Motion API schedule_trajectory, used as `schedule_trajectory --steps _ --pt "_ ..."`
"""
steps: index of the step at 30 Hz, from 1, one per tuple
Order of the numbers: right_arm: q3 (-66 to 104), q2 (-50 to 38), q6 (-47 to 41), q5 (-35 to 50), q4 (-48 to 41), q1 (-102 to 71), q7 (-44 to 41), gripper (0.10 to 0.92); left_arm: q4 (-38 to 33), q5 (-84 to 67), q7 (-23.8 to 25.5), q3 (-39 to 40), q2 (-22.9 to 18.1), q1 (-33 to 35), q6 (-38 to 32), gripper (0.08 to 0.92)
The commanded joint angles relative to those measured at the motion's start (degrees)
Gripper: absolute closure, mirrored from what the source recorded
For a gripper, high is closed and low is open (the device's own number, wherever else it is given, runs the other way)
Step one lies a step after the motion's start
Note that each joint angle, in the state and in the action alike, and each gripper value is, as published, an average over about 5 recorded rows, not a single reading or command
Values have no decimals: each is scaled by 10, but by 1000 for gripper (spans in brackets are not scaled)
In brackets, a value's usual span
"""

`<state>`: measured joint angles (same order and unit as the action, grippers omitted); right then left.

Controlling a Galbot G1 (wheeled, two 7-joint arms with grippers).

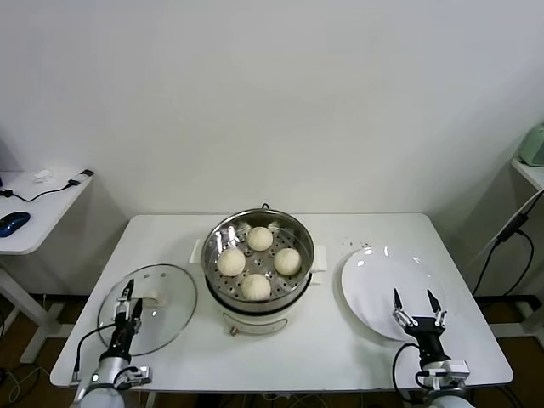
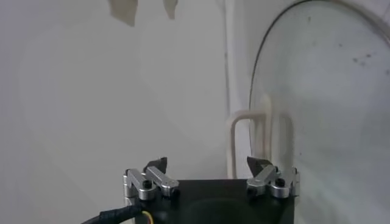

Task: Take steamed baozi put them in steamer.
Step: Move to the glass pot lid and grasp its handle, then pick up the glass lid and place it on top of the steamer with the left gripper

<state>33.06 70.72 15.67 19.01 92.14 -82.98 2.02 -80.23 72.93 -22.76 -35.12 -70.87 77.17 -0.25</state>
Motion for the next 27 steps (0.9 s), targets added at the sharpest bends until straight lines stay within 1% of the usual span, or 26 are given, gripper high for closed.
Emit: schedule_trajectory --steps 1,15,22,24,27 --pt "22 41 -12 -27 3 4 -23 203 26 4 -1 3 2 -19 0 213" --pt "20 41 -26 -34 8 3 -24 203 31 -9 -1 6 -6 -18 0 614" --pt "23 39 -27 -37 11 1 -25 203 -4 -29 5 -1 -9 -7 -1 813" --pt "24 39 -27 -37 12 1 -25 203 -22 -40 6 -7 -8 -2 -5 852" --pt "25 39 -26 -38 15 2 -24 203 -62 -57 10 -21 -5 11 -9 868"
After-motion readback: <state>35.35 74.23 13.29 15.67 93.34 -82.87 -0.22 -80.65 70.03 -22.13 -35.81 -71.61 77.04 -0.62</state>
